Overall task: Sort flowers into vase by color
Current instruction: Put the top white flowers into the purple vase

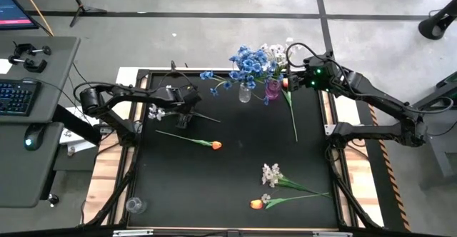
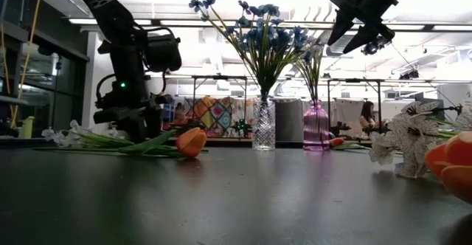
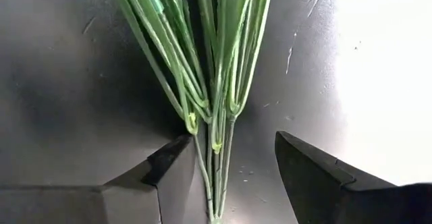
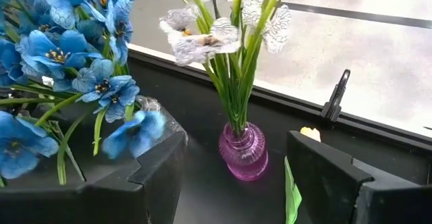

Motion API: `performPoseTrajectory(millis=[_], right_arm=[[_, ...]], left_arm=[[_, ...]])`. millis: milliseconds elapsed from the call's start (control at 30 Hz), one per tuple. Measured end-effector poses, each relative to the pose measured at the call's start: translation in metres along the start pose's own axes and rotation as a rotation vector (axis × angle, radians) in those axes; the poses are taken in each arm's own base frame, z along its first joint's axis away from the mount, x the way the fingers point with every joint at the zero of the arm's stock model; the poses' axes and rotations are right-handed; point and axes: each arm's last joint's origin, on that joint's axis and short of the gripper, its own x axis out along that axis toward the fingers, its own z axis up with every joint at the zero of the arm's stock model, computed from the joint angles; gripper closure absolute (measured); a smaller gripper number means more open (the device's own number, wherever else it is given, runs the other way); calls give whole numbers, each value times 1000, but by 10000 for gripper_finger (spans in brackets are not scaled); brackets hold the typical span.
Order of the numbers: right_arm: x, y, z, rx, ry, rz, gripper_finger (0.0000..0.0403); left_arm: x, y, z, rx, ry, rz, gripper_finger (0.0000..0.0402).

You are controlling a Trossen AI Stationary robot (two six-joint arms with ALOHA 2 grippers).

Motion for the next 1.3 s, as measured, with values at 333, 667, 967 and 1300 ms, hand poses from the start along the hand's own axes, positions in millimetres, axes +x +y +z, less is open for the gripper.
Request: performPoseTrajectory(millis=[333,667,967,1300], right_arm=[[0,0,0,67,9,16,159],[0,0,0,68,9,16,160],[0,0,0,63,9,16,159],[-1,4,5,63,-41,61,159]], left_arm=[[1,4,2,-34,9,76,292],[2,4,3,79,2,54,392],[-28,-2,9,484,-38,-114,401],[-108,14,10,958,26,-443,401]])
